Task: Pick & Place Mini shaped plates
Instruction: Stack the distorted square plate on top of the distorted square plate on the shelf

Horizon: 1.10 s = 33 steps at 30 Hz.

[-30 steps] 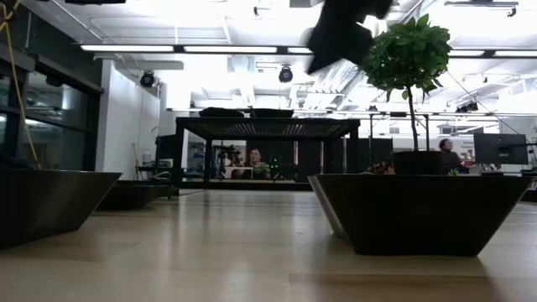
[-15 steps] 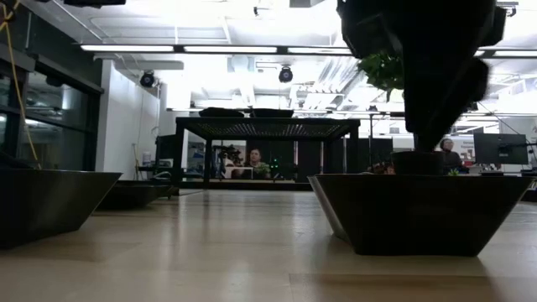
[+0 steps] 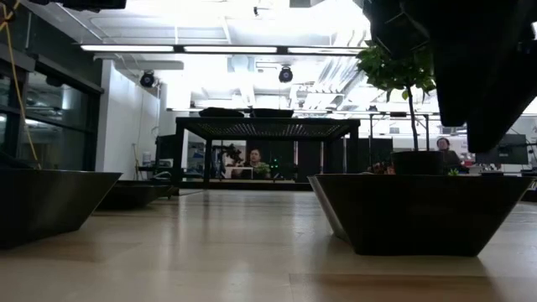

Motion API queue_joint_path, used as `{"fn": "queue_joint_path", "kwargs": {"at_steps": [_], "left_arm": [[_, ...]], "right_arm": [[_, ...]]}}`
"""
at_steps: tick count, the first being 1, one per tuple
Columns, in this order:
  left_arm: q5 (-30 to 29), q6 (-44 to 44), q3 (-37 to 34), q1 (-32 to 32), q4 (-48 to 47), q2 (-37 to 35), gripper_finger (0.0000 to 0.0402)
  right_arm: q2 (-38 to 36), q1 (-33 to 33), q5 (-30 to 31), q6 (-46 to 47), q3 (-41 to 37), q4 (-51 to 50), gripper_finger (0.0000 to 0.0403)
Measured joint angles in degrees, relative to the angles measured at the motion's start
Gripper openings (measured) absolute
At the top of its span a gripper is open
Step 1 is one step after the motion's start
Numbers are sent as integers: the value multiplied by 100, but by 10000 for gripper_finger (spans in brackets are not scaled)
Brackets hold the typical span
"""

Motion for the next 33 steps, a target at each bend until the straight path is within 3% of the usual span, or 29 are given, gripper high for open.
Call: {"fn": "queue_joint_path", "kwargs": {"at_steps": [11, 24, 33], "left_arm": [[2, -28, 2, 2, -11, 0, 76], [3, -44, 2, 0, 2, 0, 76], [4, -46, 2, 1, 4, 0, 76]], "right_arm": [[437, 7, -221, 273, 0, 288, 204], [457, 11, 73, 218, 0, 278, 203], [457, 11, 62, 163, 0, 318, 162]]}}
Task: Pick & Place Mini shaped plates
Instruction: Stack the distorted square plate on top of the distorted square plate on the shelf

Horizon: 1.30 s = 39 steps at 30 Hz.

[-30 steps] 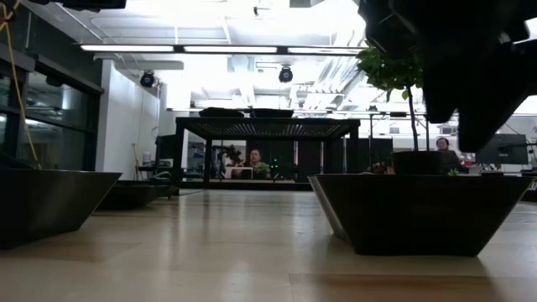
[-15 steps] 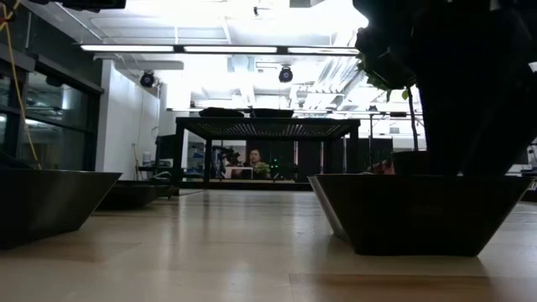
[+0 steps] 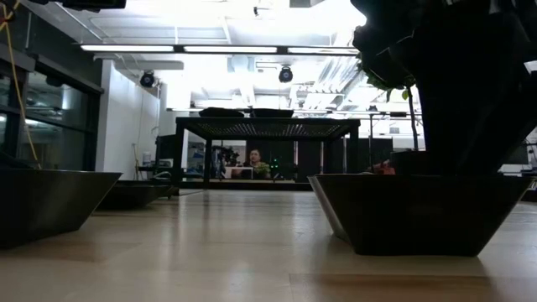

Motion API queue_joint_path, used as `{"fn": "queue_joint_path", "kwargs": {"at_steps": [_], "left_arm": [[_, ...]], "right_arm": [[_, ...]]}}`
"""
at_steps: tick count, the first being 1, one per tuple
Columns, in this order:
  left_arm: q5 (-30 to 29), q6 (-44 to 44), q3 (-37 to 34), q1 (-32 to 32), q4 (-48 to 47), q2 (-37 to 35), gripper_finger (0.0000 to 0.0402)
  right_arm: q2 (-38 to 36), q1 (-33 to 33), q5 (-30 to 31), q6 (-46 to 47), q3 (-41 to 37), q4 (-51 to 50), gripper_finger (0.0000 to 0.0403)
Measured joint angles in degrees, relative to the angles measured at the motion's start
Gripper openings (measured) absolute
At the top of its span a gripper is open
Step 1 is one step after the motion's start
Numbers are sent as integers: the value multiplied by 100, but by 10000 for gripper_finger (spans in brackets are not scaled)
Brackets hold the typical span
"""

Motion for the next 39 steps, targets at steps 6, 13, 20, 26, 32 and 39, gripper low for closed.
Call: {"fn": "queue_joint_path", "kwargs": {"at_steps": [6, 13, 20, 26, 32, 39], "left_arm": [[0, 0, 0, -1, 0, 0, 76], [2, 0, 0, 1, 0, 0, 76], [4, 0, 0, 0, 0, 0, 76], [4, 0, 0, -1, 0, 0, 76], [4, 0, 0, -1, -2, 0, 76], [4, 0, 0, 1, -11, 0, 76]], "right_arm": [[27, 0, 3, -26, 0, 66, 143], [190, 11, -71, -46, 0, 132, 142], [169, -19, -96, -155, 0, 105, 142], [136, -60, -114, -216, 2, 104, 142], [136, -59, -135, -219, 1, 100, 132], [136, -59, -142, -245, 1, 100, 92]]}}
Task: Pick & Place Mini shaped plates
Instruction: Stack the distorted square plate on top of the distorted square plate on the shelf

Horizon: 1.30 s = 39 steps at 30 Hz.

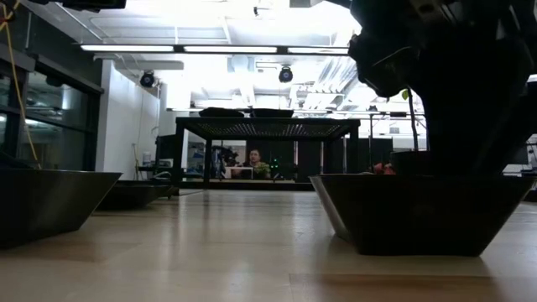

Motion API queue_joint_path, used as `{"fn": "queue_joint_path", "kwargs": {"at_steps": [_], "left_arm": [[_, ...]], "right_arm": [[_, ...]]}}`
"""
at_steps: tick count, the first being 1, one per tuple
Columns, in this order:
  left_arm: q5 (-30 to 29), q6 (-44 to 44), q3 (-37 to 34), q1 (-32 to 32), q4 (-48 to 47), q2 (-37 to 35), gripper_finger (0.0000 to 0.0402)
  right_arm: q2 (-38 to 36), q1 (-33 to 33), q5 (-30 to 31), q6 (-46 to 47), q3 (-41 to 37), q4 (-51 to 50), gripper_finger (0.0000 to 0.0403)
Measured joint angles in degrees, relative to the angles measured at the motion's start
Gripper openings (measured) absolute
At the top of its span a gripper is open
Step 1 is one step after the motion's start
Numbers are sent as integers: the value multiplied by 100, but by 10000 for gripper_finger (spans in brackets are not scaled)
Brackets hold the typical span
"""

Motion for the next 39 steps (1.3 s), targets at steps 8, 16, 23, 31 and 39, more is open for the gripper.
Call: {"fn": "queue_joint_path", "kwargs": {"at_steps": [8, 16, 23, 31, 39], "left_arm": [[0, 0, 0, -1, -6, 0, 76], [0, -8, 0, -2, -7, 0, 76], [0, -37, 0, -2, -7, 0, 76], [2, -48, 0, -1, -13, 0, 76], [2, -141, 0, -1, -79, 2, 76]], "right_arm": [[0, 0, 7, -97, 1, 2, 47], [-203, -37, 50, -374, 0, 10, 6], [-663, -244, 245, -784, 1, 7, 5], [-1220, -710, 410, -1435, 1, -2, 3], [-1785, -1487, 499, -2283, 1, -4, 2]]}}
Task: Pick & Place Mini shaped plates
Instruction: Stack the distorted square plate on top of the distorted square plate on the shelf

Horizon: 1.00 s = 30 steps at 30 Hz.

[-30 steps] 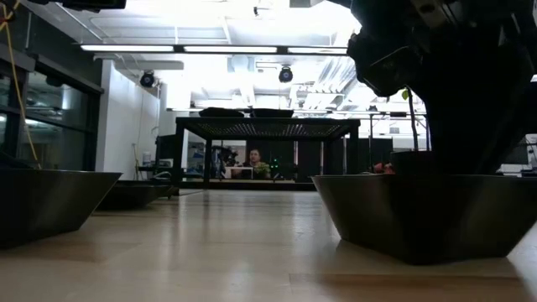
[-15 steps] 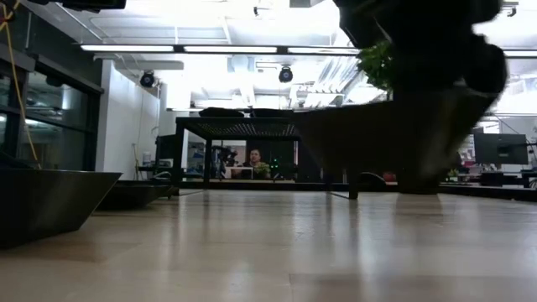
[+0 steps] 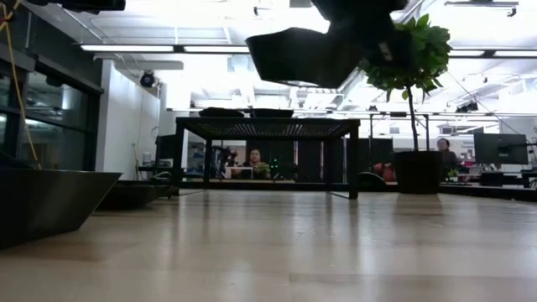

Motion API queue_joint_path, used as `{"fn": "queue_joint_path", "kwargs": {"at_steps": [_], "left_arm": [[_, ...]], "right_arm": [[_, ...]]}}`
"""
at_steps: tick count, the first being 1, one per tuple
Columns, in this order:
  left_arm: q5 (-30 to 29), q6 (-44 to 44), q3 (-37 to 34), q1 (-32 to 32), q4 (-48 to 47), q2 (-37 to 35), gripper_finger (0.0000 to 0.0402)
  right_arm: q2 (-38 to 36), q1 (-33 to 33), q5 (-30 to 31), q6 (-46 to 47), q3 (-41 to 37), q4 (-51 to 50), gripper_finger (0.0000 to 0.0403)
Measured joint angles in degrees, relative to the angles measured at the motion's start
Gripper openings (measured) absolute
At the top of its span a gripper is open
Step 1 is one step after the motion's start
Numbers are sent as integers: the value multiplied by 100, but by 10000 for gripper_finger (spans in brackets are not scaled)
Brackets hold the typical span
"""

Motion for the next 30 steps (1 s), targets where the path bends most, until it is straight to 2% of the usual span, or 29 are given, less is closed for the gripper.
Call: {"fn": "queue_joint_path", "kwargs": {"at_steps": [9, 16, 25, 30], "left_arm": [[6, -47, 0, 0, -67, 1, 76], [-1, -45, 0, 1, -66, 2, 76], [-15, -42, 0, 1, -62, 2, 76], [-34, -27, 0, 1, -63, 2, 76]], "right_arm": [[-732, -1180, 6, -964, 0, 126, 1], [-996, -2250, -325, -1527, 0, 602, 1], [-775, -3744, -1429, -1585, 24, 1575, 1], [-412, -4243, -1842, -1570, 419, 1761, 1]]}}
